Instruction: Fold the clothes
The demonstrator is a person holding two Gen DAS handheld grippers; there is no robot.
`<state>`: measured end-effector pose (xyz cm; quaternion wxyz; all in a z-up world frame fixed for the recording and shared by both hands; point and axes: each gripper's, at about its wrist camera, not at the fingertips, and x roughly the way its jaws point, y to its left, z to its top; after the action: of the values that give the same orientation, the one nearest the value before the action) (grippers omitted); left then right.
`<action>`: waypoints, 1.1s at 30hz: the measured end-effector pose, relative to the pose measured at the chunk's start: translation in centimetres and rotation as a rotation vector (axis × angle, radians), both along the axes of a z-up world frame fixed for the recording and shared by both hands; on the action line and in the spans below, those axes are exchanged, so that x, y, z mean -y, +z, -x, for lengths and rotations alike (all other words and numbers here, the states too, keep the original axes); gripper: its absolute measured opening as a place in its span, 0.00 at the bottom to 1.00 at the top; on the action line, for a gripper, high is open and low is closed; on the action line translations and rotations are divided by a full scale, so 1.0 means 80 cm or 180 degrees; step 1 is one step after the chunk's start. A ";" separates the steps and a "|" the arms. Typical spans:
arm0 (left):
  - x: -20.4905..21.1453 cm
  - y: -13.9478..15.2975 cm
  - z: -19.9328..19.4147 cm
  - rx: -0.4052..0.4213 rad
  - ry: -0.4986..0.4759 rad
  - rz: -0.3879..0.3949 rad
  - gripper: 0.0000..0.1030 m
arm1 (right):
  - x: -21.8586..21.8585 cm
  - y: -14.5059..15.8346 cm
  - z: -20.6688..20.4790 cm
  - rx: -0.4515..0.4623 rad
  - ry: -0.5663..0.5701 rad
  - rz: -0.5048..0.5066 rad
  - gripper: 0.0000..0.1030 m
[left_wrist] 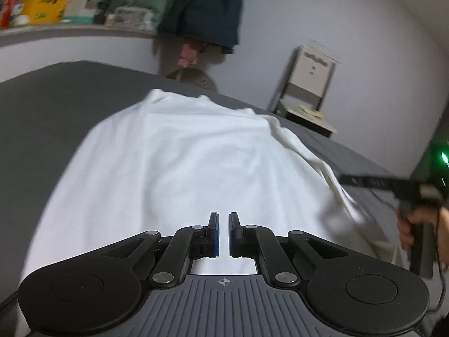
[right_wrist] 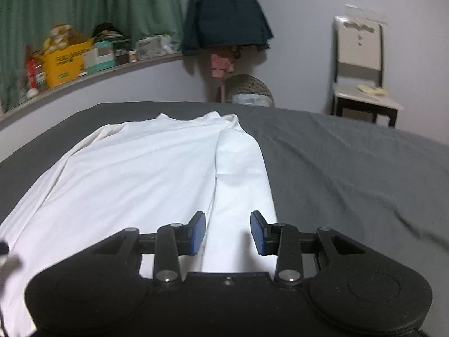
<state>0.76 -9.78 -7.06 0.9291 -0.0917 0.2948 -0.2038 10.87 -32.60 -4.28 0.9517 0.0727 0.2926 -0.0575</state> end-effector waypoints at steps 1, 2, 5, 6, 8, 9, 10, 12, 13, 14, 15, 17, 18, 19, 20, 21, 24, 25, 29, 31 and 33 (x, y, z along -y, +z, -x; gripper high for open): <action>0.003 0.000 -0.006 -0.0037 -0.0055 -0.0029 0.04 | -0.003 -0.004 -0.004 -0.0027 -0.0047 -0.0051 0.34; 0.005 -0.001 -0.012 -0.0041 -0.0079 -0.0040 0.04 | -0.006 -0.008 -0.008 -0.0059 -0.0097 -0.0085 0.34; 0.006 -0.002 -0.024 0.0074 -0.0143 -0.0043 0.04 | -0.011 -0.017 -0.022 -0.0174 -0.0294 0.0113 0.10; 0.006 -0.004 -0.027 0.0080 -0.0149 -0.0058 0.04 | -0.009 -0.018 -0.025 -0.0195 -0.0349 0.0162 0.04; 0.007 -0.012 -0.031 0.0084 -0.0205 -0.0084 0.04 | 0.000 -0.014 -0.024 -0.0156 -0.0440 0.0172 0.04; 0.006 -0.014 -0.032 0.0064 -0.0239 -0.0095 0.04 | 0.008 -0.009 -0.024 -0.0126 -0.0489 0.0219 0.04; 0.005 -0.016 -0.034 0.0044 -0.0273 -0.0106 0.04 | 0.017 -0.003 -0.023 -0.0079 -0.0545 0.0256 0.04; -0.001 -0.014 -0.037 -0.0010 -0.0282 -0.0069 0.04 | 0.044 0.010 -0.023 -0.0026 -0.0722 0.0168 0.04; -0.004 -0.015 -0.039 -0.0037 -0.0286 -0.0031 0.04 | 0.063 0.015 -0.026 -0.0052 -0.0856 0.0082 0.04; -0.006 -0.015 -0.041 -0.0065 -0.0284 0.0000 0.04 | 0.081 0.019 -0.029 -0.0078 -0.0989 -0.0005 0.03; -0.005 -0.016 -0.044 -0.0083 -0.0280 0.0012 0.04 | 0.099 0.022 -0.034 -0.0108 -0.1114 -0.0082 0.02; -0.005 -0.018 -0.045 -0.0131 -0.0292 0.0019 0.04 | 0.134 0.022 -0.048 -0.0188 -0.1306 -0.0183 0.02; -0.003 -0.020 -0.047 -0.0150 -0.0311 0.0019 0.04 | 0.150 0.019 -0.057 -0.0213 -0.1402 -0.0244 0.02; -0.002 -0.021 -0.047 -0.0156 -0.0320 0.0022 0.04 | 0.165 0.016 -0.066 -0.0254 -0.1497 -0.0287 0.02; -0.001 -0.022 -0.048 -0.0162 -0.0330 0.0024 0.04 | 0.178 0.011 -0.075 -0.0296 -0.1568 -0.0316 0.02; 0.000 -0.023 -0.048 -0.0167 -0.0339 0.0027 0.04 | 0.189 0.006 -0.083 -0.0338 -0.1610 -0.0347 0.02; 0.002 -0.026 -0.050 -0.0181 -0.0362 0.0041 0.04 | 0.214 -0.012 -0.103 -0.0411 -0.1667 -0.0328 0.02; 0.003 -0.027 -0.050 -0.0183 -0.0367 0.0050 0.04 | 0.219 -0.020 -0.109 -0.0475 -0.1675 -0.0297 0.02; 0.003 -0.031 -0.056 -0.0181 -0.0371 0.0108 0.04 | 0.234 -0.033 -0.102 -0.0520 -0.1593 -0.0540 0.22; 0.003 -0.031 -0.058 -0.0197 -0.0358 0.0138 0.04 | 0.236 -0.025 -0.077 -0.0483 -0.1527 -0.0693 0.36; 0.004 -0.031 -0.060 -0.0199 -0.0359 0.0135 0.04 | 0.235 -0.015 -0.046 -0.0425 -0.1426 -0.0839 0.36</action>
<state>5.52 -10.12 -9.55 0.9043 -0.1010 0.3240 -0.2591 14.53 -51.41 -5.46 0.8762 0.2549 0.3363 -0.2327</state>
